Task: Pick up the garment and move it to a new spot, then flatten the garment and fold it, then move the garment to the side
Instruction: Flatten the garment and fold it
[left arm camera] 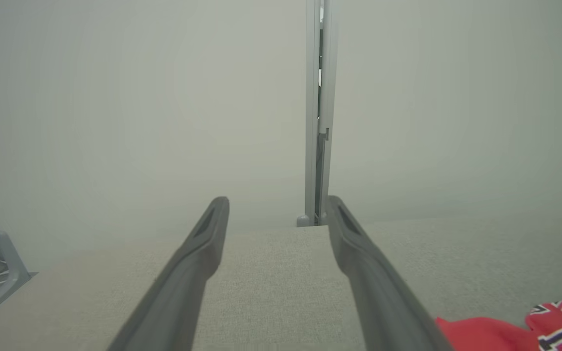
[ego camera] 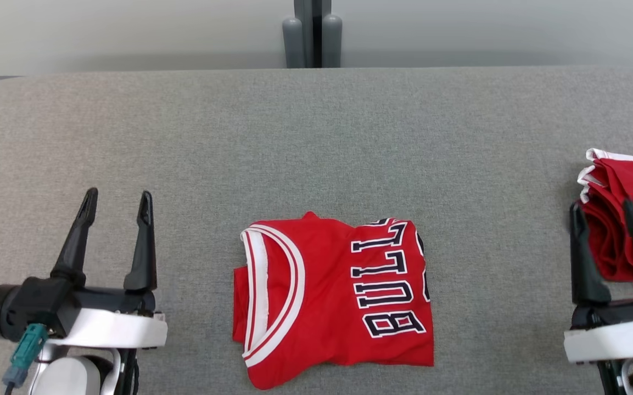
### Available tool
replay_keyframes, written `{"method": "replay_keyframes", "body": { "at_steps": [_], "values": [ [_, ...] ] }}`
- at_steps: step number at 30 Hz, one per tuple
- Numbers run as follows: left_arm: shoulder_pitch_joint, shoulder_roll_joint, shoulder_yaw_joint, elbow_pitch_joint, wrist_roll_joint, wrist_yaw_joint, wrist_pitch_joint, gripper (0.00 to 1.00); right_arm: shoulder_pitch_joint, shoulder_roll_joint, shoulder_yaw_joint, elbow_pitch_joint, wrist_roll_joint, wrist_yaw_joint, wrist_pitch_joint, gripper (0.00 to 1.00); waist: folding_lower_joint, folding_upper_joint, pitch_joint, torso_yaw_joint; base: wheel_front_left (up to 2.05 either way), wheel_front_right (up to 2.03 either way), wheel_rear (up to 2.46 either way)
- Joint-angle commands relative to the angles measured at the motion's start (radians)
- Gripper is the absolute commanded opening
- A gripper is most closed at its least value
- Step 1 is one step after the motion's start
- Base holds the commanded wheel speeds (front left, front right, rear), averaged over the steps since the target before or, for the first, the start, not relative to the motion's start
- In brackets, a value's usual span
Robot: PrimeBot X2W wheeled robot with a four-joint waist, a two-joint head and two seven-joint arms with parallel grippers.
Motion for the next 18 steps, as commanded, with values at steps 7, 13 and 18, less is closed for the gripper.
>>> {"method": "replay_keyframes", "body": {
  "at_steps": [7, 13, 18],
  "values": [
    [0.042, 0.001, -0.011, 0.01, -0.005, 0.006, 0.011, 1.0, 0.105, 0.007, -0.021, -0.018, -0.018, 0.0, 0.055, 1.0, 0.0, 0.0, -0.028, 0.024, 0.0, 0.0, 0.0],
    [0.044, 0.008, -0.016, 0.016, -0.009, 0.01, 0.014, 1.0, 0.142, 0.007, -0.024, -0.029, -0.009, 0.0, 0.07, 1.0, 0.0, 0.0, -0.031, 0.026, 0.0, 0.0, 0.0],
    [0.04, 0.013, -0.014, 0.017, -0.01, 0.017, 0.014, 1.0, 0.135, 0.007, -0.02, -0.027, 0.003, 0.0, 0.071, 1.0, 0.0, 0.0, -0.03, 0.021, 0.0, 0.0, 0.0]
  ]
}}
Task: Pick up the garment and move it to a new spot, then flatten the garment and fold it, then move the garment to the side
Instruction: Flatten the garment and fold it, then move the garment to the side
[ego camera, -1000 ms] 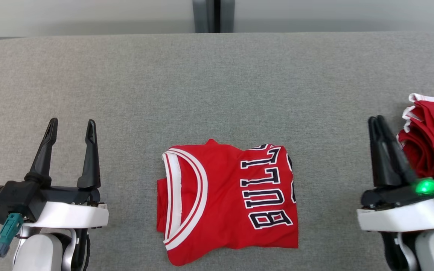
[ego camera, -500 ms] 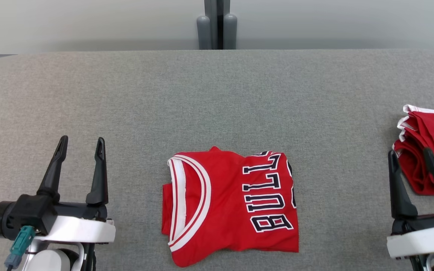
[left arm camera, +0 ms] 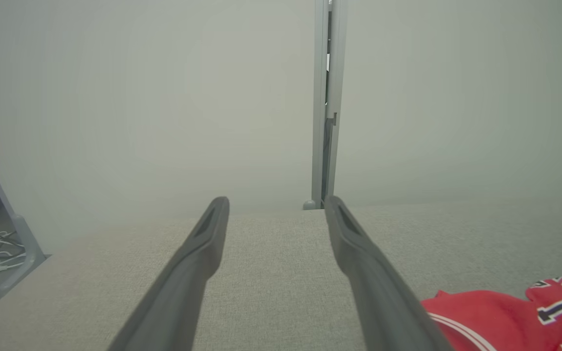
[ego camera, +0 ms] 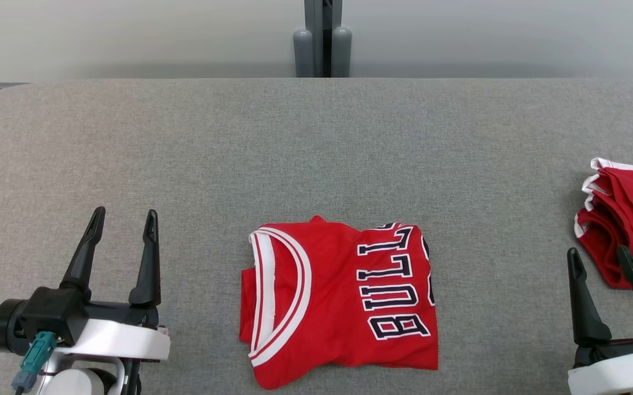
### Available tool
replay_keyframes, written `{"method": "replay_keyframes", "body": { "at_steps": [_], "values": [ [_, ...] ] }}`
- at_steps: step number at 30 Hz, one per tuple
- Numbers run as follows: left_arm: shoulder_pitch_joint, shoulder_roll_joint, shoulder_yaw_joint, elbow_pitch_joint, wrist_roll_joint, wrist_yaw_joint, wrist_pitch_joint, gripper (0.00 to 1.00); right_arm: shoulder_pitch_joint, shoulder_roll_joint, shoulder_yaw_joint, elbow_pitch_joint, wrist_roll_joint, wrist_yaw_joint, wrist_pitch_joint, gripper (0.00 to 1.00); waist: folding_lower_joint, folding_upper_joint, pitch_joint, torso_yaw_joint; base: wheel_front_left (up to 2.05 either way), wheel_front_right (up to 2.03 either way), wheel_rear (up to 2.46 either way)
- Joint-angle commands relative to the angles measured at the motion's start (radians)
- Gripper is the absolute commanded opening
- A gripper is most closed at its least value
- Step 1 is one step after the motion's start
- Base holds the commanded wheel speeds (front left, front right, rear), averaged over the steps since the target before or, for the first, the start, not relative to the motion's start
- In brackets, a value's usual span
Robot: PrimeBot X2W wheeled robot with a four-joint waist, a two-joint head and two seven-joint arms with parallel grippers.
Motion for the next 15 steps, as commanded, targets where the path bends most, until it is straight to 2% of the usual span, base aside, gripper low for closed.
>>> {"method": "replay_keyframes", "body": {
  "at_steps": [1, 8, 15],
  "values": [
    [-0.005, 0.006, 0.002, -0.001, -0.007, 0.005, -0.002, 1.0, -0.004, -0.002, 0.003, -0.001, 0.008, 0.0, 0.003, 1.0, 0.0, 0.0, 0.0, 0.0, 0.0, 0.0, 0.0],
    [-0.02, 0.007, -0.004, -0.007, -0.013, 0.009, 0.001, 1.0, -0.024, -0.002, 0.022, 0.014, 0.015, 0.0, 0.021, 1.0, 0.0, 0.0, 0.011, 0.011, 0.0, 0.0, 0.0],
    [-0.045, -0.005, -0.025, -0.001, -0.019, 0.001, -0.006, 1.0, -0.069, -0.004, 0.114, 0.092, 0.036, 0.0, 0.133, 1.0, 0.0, 0.0, 0.039, 0.06, 0.0, 0.0, 0.0]
  ]
}}
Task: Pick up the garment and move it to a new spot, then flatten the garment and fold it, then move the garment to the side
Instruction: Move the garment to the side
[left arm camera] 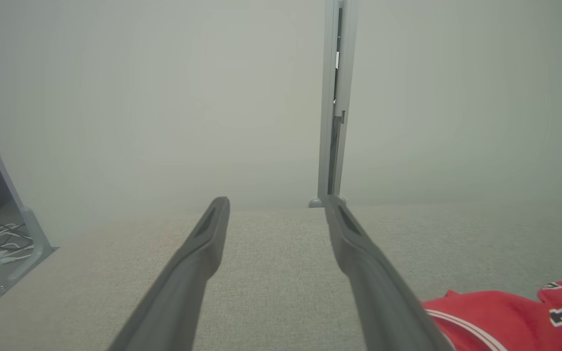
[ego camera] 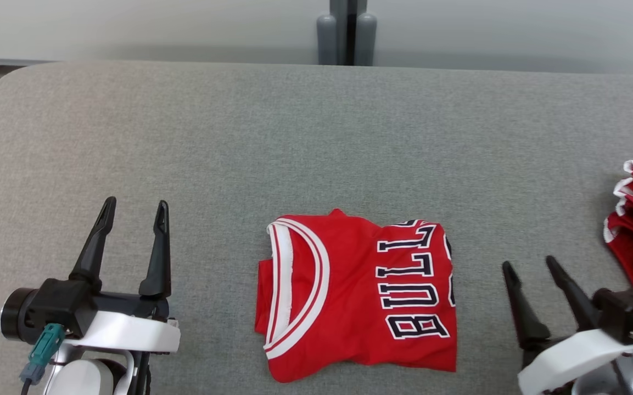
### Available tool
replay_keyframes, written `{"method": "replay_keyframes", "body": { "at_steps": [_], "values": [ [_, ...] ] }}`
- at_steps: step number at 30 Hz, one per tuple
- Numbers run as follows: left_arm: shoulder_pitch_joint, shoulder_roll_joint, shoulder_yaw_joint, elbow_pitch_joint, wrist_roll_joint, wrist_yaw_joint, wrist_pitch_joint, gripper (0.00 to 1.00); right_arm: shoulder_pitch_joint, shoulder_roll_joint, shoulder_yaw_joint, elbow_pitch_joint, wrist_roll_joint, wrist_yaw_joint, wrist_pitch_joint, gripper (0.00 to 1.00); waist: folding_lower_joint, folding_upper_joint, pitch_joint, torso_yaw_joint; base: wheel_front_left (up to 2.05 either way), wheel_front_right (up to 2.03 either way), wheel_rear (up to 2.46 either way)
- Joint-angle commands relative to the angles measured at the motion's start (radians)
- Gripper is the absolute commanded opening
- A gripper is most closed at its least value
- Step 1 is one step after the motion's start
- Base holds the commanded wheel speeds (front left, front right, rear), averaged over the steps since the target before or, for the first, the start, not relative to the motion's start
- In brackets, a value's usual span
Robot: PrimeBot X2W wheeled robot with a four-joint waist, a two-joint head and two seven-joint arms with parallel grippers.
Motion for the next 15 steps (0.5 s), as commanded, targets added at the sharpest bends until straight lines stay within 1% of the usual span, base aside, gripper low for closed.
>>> {"method": "replay_keyframes", "body": {
  "at_steps": [1, 6, 8, 10, 11, 13, 14, 15],
  "values": [
    [-0.025, -0.002, -0.003, 0.002, -0.006, -0.003, -0.005, 1.0, -0.021, -0.005, 0.025, 0.022, 0.012, 0.0, 0.013, 1.0, 0.0, -0.0001, 0.017, 0.021, 0.0, 0.0, 0.0],
    [-0.047, -0.007, -0.015, 0.015, -0.008, -0.008, -0.015, 1.0, -0.058, -0.005, 0.126, 0.117, 0.043, 0.0, 0.046, 1.0, 0.0, -0.0001, 0.049, 0.048, 0.0, 0.0, 0.0],
    [-0.055, -0.009, -0.018, 0.022, -0.01, -0.009, -0.019, 1.0, -0.078, -0.006, 0.16, 0.162, 0.083, 0.0, 0.047, 1.0, 0.0, -0.0001, 0.06, 0.055, 0.0, 0.0, 0.0],
    [-0.063, -0.01, -0.019, 0.027, -0.013, -0.009, -0.022, 1.0, -0.099, -0.006, 0.181, 0.215, 0.085, 0.0, 0.05, 1.0, 0.0, -0.0001, 0.069, 0.06, 0.0, 0.0, 0.0],
    [-0.063, -0.01, -0.019, 0.027, -0.013, -0.009, -0.022, 1.0, -0.099, -0.006, 0.181, 0.215, 0.085, 0.0, 0.05, 1.0, 0.0, -0.0001, 0.069, 0.06, 0.0, 0.0, 0.0],
    [-0.069, -0.01, -0.02, 0.032, -0.015, -0.01, -0.027, 1.0, -0.12, -0.006, 0.196, 0.27, 0.108, 0.0, 0.058, 1.0, 0.0, -0.0001, 0.075, 0.063, 0.0, 0.0, 0.0],
    [-0.071, -0.01, -0.02, 0.036, -0.016, -0.01, -0.028, 1.0, -0.131, -0.006, 0.201, 0.293, 0.117, 0.0, 0.053, 0.94, 0.0, -0.0001, 0.078, 0.064, 0.0, 0.0, 0.0],
    [-0.074, -0.01, -0.02, 0.039, -0.018, -0.01, -0.03, 1.0, -0.137, -0.006, 0.205, 0.316, 0.125, 0.0, 0.05, 0.49, 0.0, -0.0001, 0.08, 0.064, 0.0, 0.0, 0.0]
  ]
}}
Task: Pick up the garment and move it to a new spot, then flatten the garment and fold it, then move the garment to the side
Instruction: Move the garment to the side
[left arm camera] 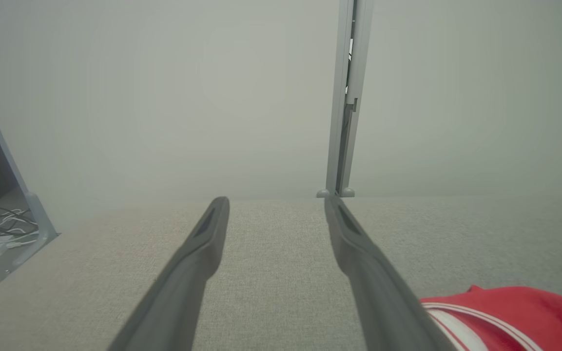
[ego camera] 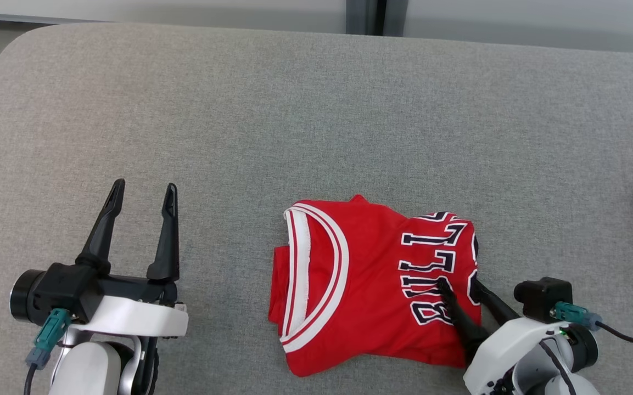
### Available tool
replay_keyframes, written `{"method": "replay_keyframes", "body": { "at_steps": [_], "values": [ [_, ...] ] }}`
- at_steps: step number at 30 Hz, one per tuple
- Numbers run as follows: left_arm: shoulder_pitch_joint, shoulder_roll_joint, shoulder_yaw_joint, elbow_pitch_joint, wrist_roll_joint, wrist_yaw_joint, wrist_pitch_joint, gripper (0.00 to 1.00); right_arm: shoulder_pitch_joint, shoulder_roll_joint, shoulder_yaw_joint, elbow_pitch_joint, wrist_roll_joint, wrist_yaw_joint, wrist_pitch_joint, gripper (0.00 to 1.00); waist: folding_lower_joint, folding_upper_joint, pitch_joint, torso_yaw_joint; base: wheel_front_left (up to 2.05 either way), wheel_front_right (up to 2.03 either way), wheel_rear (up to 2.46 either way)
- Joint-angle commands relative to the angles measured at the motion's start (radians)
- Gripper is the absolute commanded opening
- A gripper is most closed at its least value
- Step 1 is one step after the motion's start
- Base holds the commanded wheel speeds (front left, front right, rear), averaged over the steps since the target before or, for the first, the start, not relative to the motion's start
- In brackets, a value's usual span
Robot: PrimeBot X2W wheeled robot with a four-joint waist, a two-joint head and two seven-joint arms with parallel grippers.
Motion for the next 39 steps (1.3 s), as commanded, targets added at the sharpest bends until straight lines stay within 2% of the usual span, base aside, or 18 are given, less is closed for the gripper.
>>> {"method": "replay_keyframes", "body": {
  "at_steps": [1, 2, 7, 12, 20, 26, 32, 37, 39],
  "values": [
    [-0.017, 0.005, 0.002, 0.002, -0.006, -0.002, -0.003, 1.0, -0.001, -0.006, 0.004, 0.03, 0.008, 0.0, 0.001, 0.42, 0.0001, -0.0001, 0.003, 0.0, 0.0, 0.0, 0.0],
    [-0.021, 0.006, 0.003, 0.003, -0.007, -0.002, -0.006, 1.0, -0.012, -0.006, 0.009, 0.045, 0.021, 0.0, -0.003, 0.0, 0.0001, -0.0001, 0.006, 0.0, 0.0, 0.0, 0.0],
    [-0.027, 0.011, 0.011, 0.0, -0.011, 0.002, -0.011, 1.0, -0.046, -0.02, 0.02, 0.059, -0.012, 0.0, -0.041, 0.0, 0.0001, -0.0001, 0.02, -0.019, 0.0, 0.0, 0.0],
    [-0.033, 0.025, 0.018, -0.019, -0.006, 0.002, -0.017, 1.0, -0.019, -0.057, -0.027, -0.034, -0.083, -0.002, -0.081, 0.0, 0.0001, -0.0001, 0.044, -0.077, 0.0, 0.0, 0.0],
    [-0.047, 0.066, 0.026, -0.06, 0.005, 0.001, -0.001, 1.0, 0.027, -0.135, -0.116, -0.229, -0.201, 0.0, -0.119, 0.0, 0.0001, -0.0001, 0.095, -0.23, 0.0, 0.0, 0.0],
    [-0.076, 0.099, 0.022, -0.107, 0.016, -0.009, 0.033, 1.0, -0.069, -0.222, -0.136, -0.329, -0.222, 0.0, -0.127, 0.0, 0.0001, -0.0001, 0.139, -0.338, 0.0, 0.0, 0.0],
    [-0.118, 0.108, 0.0, -0.125, 0.02, -0.023, 0.052, 1.0, -0.197, -0.332, -0.2, -0.325, -0.179, 0.0, -0.111, 0.0, 0.0001, -0.0001, 0.186, -0.357, 0.0, 0.0, 0.0],
    [-0.134, 0.11, -0.013, -0.123, 0.017, -0.029, 0.052, 1.0, -0.291, -0.418, -0.262, -0.229, -0.139, 0.0, -0.112, 0.0, 0.0001, -0.0001, 0.214, -0.355, 0.0, 0.0, 0.0],
    [-0.139, 0.109, -0.017, -0.12, 0.016, -0.031, 0.05, 1.0, -0.303, -0.428, -0.276, -0.201, -0.13, 0.0, -0.114, 0.0, 0.0001, -0.0001, 0.218, -0.351, 0.0, 0.0, 0.0]
  ]
}}
